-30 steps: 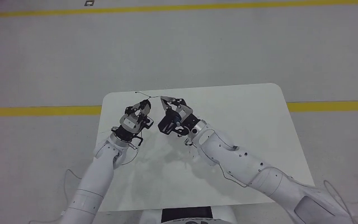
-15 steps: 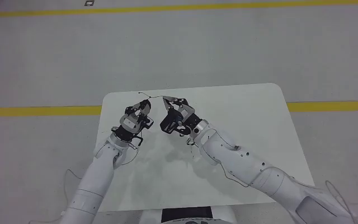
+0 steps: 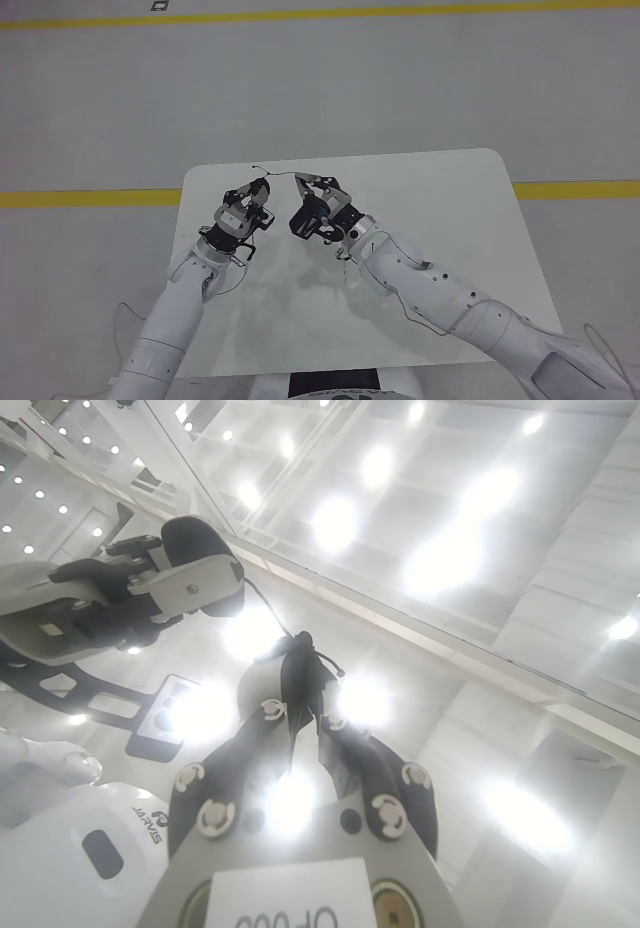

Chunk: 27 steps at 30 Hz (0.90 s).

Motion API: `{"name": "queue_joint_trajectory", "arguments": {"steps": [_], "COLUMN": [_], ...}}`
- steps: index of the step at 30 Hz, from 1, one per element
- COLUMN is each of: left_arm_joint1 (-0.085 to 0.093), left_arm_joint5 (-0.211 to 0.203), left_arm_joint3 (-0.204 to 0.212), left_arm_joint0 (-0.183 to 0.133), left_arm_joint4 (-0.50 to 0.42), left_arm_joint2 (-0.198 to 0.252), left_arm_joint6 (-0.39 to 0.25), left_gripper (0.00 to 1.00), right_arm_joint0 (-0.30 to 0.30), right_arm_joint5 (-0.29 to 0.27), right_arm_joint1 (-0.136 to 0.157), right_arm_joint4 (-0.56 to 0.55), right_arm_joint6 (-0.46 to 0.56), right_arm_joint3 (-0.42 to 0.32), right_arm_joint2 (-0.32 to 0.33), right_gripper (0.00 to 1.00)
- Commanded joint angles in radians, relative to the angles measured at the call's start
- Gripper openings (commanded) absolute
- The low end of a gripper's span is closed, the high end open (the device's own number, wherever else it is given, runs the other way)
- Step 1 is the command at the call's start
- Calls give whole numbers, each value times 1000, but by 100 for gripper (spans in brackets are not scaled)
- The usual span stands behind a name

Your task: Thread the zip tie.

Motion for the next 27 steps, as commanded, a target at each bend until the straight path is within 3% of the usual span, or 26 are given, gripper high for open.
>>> {"name": "queue_joint_trajectory", "arguments": {"steps": [1,27], "left_arm_joint1": [0,0], "left_arm_joint5": [0,0], "left_arm_joint3": [0,0], "left_arm_joint0": [0,0], "left_arm_joint4": [0,0], "left_arm_joint2": [0,0], "left_arm_joint6": [0,0], "left_gripper": [0,0], "right_arm_joint0": [0,-10], "right_arm_joint5": [1,20], "right_arm_joint1": [2,32], "right_arm_joint4": [0,0], "right_arm_joint6": [0,4], "right_arm_joint3": [-1,-19], "right_arm_joint2": [0,1], "right_gripper": [0,0]}}
